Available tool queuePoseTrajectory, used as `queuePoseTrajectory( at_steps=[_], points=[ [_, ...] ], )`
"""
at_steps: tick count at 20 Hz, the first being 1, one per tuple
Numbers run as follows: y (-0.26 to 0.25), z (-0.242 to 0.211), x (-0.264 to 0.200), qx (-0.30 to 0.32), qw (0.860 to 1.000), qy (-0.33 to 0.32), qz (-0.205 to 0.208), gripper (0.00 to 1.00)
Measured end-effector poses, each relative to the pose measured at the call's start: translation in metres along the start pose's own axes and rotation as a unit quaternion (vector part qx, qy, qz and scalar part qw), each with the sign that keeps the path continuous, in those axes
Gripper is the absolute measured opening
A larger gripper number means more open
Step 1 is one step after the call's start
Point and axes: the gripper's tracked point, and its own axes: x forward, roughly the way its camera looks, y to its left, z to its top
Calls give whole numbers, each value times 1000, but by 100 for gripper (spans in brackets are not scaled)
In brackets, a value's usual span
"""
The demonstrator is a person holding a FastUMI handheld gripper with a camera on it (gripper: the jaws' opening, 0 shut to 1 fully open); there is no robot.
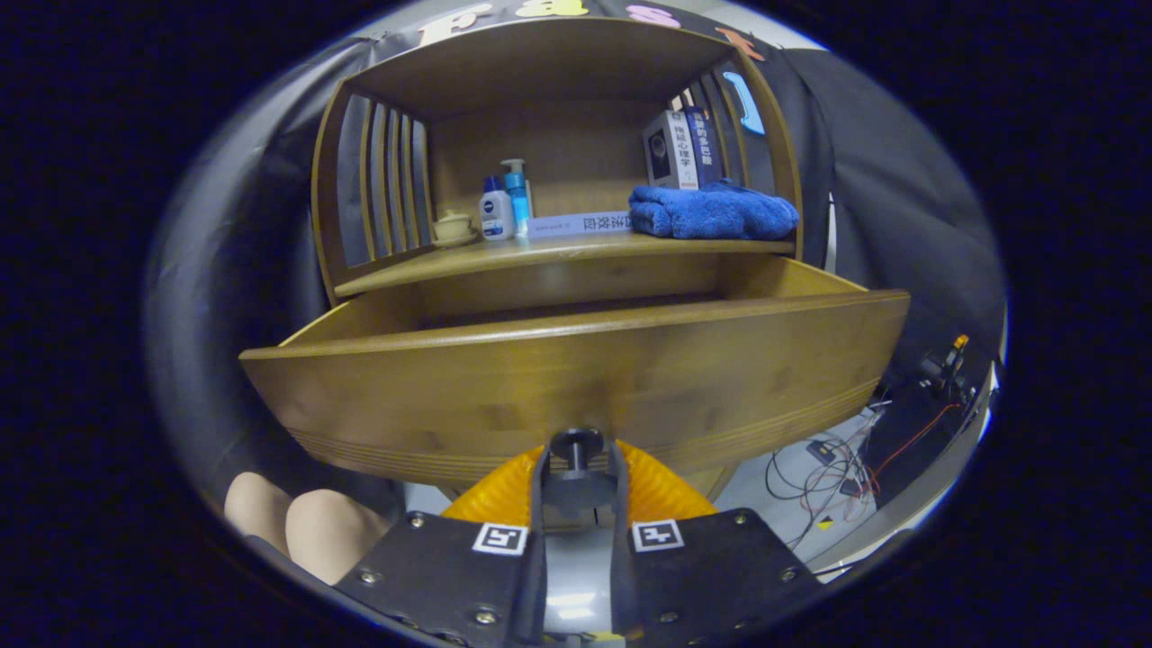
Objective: Pull open the drawer, take out the items inside it, and place them on the countertop above the cabinet.
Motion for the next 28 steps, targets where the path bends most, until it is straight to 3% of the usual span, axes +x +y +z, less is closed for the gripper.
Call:
queuePoseTrajectory(
  at_steps=[9,17,23,28],
  points=[
    [1,-3,2,-34,999,6,3,30],
    [-1,1,-29,-7,1000,5,14,45],
    [-6,57,-60,0,999,-47,7,44],
    [3,102,-58,-28,997,-71,13,44]
  ],
)
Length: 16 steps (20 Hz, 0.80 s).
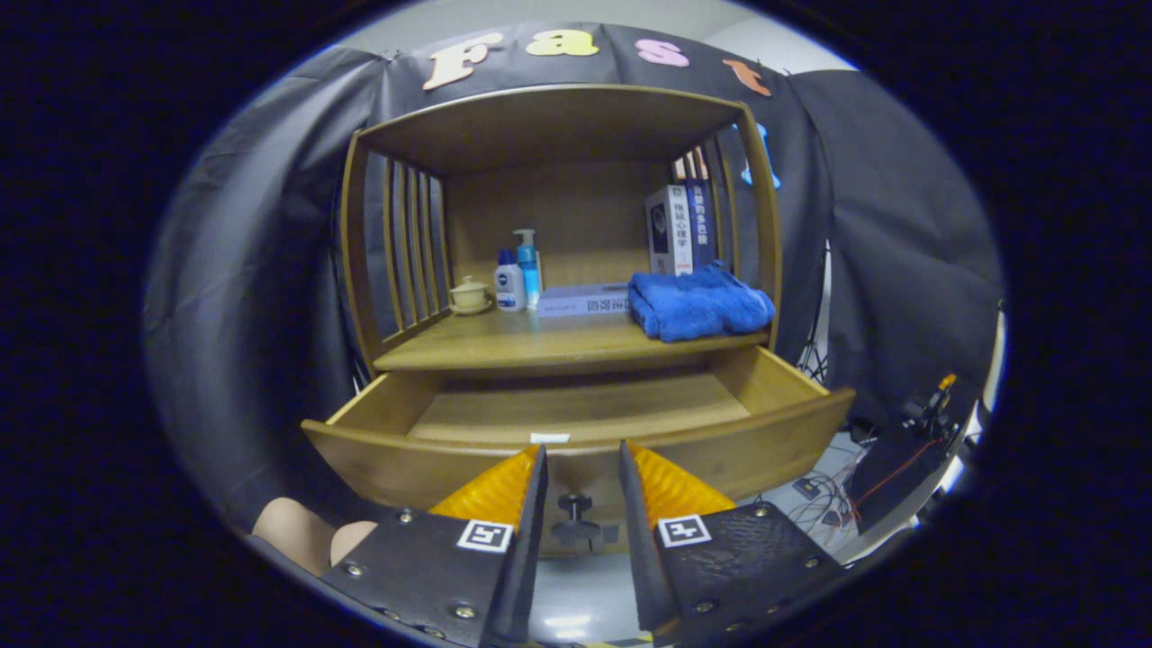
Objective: Pull open the drawer, take out the items inside it, and place them on the countertop above the cabinet.
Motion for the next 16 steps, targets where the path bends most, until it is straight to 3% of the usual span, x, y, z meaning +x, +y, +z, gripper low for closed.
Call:
queuePoseTrajectory(
  at_steps=[4,10,16],
  points=[
    [6,9,21,-62,998,18,6,45],
    [29,9,52,-77,995,47,42,44],
    [53,1,85,-110,980,139,90,44]
  ],
)
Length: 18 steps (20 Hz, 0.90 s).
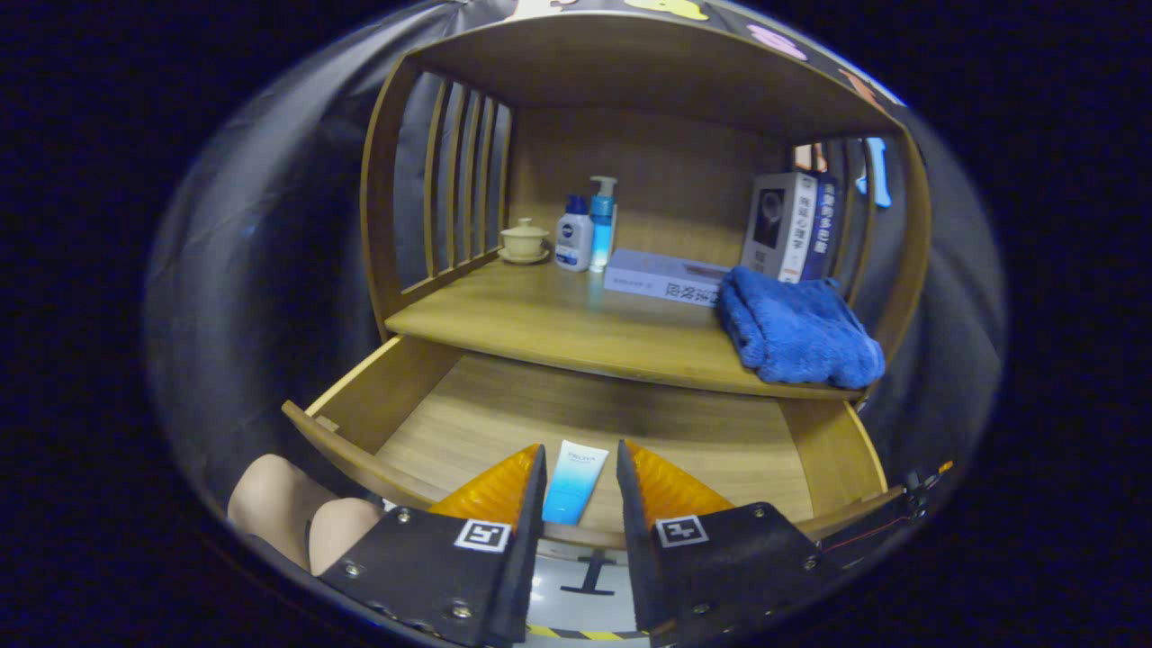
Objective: Pull open the drawer, take out the items inside it, and place them on the countertop above the cabinet.
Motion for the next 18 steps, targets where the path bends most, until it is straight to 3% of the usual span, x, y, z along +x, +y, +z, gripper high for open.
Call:
queuePoseTrajectory(
  at_steps=[2,4,6,8,18],
  points=[
    [8,-4,16,-10,999,42,18,48],
    [13,-6,32,-17,997,75,28,71],
    [14,-15,52,-17,993,113,29,78],
    [16,-19,63,-9,989,146,32,95],
    [-4,-72,99,-6,956,291,-19,97]
  ],
)
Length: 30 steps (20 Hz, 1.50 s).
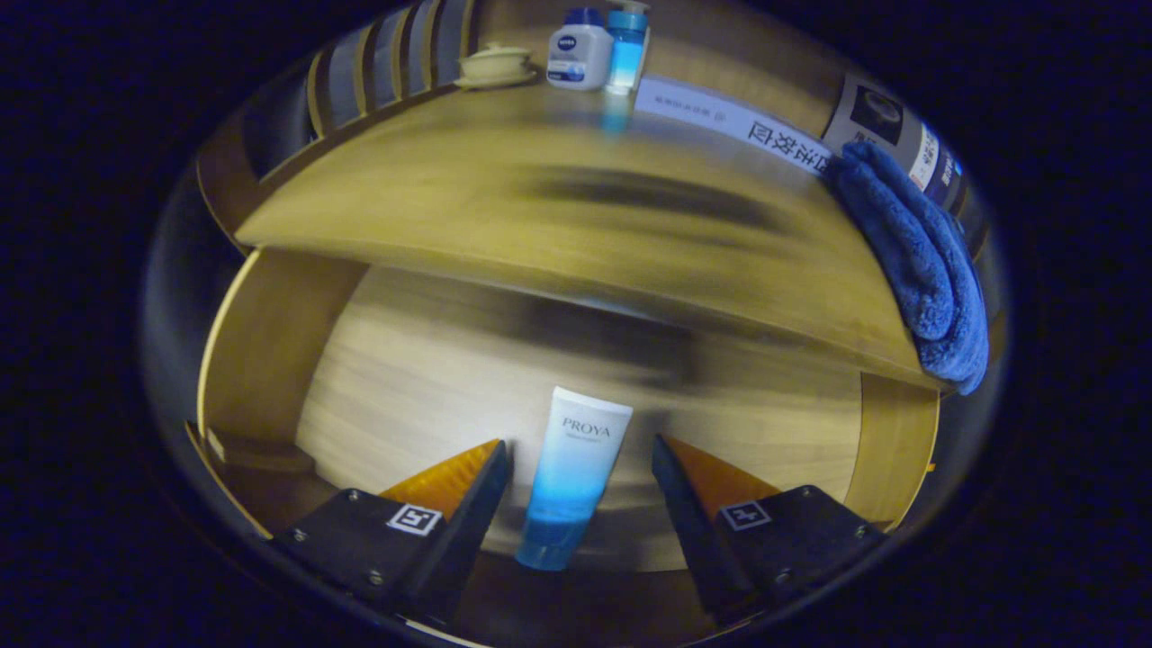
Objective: Pull open the drawer, take out the items inside it, and place them on the countertop above the cabinet.
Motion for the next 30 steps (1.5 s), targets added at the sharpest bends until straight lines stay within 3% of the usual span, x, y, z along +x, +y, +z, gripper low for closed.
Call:
queuePoseTrajectory(
  at_steps=[11,14,18,20,21,30],
  points=[
    [-5,-18,4,4,999,51,-3,96],
    [3,-17,9,6,998,53,23,95],
    [4,-16,7,4,999,39,37,77],
    [6,-15,5,-2,999,34,39,56],
    [7,-16,8,-4,999,32,37,50],
    [7,-6,-7,-13,999,-22,39,50]
  ],
)
